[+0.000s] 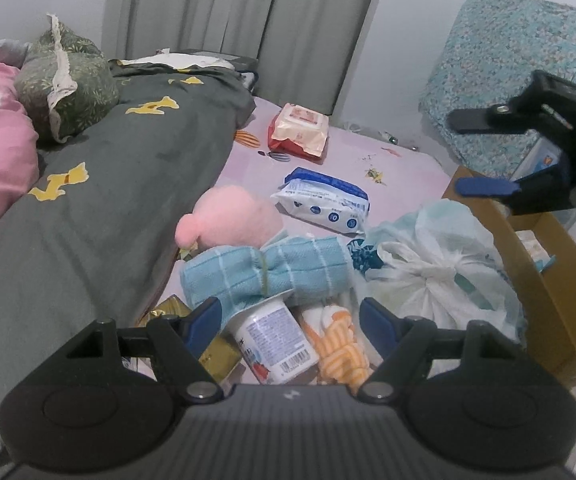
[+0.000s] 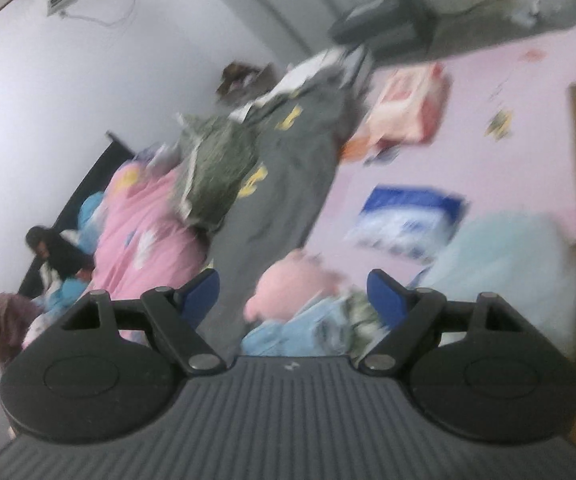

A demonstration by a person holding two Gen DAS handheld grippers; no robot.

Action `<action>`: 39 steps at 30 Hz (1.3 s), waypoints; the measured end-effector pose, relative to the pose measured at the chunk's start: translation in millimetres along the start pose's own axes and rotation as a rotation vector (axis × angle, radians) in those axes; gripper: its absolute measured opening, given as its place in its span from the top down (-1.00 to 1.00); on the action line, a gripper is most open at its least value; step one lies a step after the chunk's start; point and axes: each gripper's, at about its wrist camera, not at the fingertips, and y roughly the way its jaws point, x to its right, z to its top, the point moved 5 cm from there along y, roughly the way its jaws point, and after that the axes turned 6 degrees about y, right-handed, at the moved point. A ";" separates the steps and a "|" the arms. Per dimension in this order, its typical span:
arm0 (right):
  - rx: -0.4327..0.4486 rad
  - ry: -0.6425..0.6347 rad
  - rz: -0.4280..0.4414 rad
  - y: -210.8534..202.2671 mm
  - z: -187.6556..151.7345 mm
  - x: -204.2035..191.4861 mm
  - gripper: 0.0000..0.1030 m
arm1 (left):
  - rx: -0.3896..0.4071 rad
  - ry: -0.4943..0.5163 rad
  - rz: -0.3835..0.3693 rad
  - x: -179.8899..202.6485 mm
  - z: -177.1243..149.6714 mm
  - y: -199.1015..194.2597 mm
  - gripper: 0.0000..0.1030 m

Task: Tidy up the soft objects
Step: 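Move the right gripper back over the pile toward the blue wipes pack, then grasp the blue-and-white wipes pack with the right gripper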

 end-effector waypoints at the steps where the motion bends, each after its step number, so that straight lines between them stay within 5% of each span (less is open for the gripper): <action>1: -0.013 0.001 -0.001 6.9 -2.2 -1.6 -0.58 | 0.002 0.002 0.001 -0.3 0.2 0.1 -0.49; 12: -0.067 -0.027 -0.062 44.5 23.5 5.5 -0.58 | 0.030 0.017 -0.072 9.3 54.5 34.7 -0.45; 17: -0.111 0.008 -0.096 75.0 71.5 25.9 -0.58 | -0.059 -0.072 -0.141 13.2 88.5 90.2 -0.15; 26: -0.237 0.154 -0.229 160.8 136.1 112.5 -0.57 | -0.190 -0.093 -0.105 28.9 109.7 178.7 0.34; 32: -0.320 0.250 -0.247 199.1 140.2 157.8 -0.57 | -0.225 -0.090 -0.083 36.8 112.5 212.6 0.42; 39: -0.427 0.266 -0.196 212.0 123.6 160.0 -0.57 | -0.268 -0.103 -0.078 36.4 103.7 230.1 0.44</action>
